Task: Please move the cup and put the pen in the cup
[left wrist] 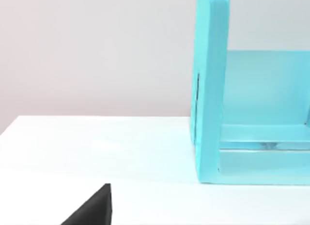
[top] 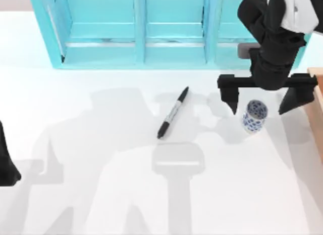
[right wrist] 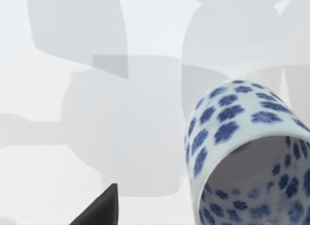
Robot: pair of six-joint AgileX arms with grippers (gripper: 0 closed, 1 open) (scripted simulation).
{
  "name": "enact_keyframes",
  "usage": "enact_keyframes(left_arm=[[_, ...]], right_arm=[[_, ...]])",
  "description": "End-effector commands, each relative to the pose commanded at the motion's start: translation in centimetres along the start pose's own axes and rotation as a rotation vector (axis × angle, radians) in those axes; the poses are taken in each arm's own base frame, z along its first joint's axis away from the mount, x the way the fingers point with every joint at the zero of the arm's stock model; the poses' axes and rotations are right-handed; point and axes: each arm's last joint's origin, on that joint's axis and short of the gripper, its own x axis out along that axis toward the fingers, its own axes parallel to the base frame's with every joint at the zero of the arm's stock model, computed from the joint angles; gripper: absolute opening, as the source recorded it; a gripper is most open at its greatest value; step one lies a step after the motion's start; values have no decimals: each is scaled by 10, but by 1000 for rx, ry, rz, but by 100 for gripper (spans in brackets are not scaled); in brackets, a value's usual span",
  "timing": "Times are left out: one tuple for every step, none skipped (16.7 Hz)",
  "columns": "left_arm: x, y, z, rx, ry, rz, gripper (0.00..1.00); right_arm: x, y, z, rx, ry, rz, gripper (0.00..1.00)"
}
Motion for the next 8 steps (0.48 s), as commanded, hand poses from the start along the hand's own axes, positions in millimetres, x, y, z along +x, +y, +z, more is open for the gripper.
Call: enact_keyframes(left_arm=[[0,0,0,0,0,0,100],[0,0,0,0,0,0,100],[0,0,0,0,0,0,100],[0,0,0,0,0,0,100],[0,0,0,0,0,0,100],[0,0,0,0,0,0,100],[0,0,0,0,0,0,100],[0,0,0,0,0,0,100]], right_arm=[[0,-1,0,2,0,0,100],[0,-1,1,2,1,0,100],[-2,0,1,3,4,-1,100],[-5,0,3,3,9,-3,100],[-11,1,5,3,15,-5,100],[-18,3,7,3,21,-8,100],[-28,4,10,3,25,-9,100],[-41,5,12,2,24,-9,100]])
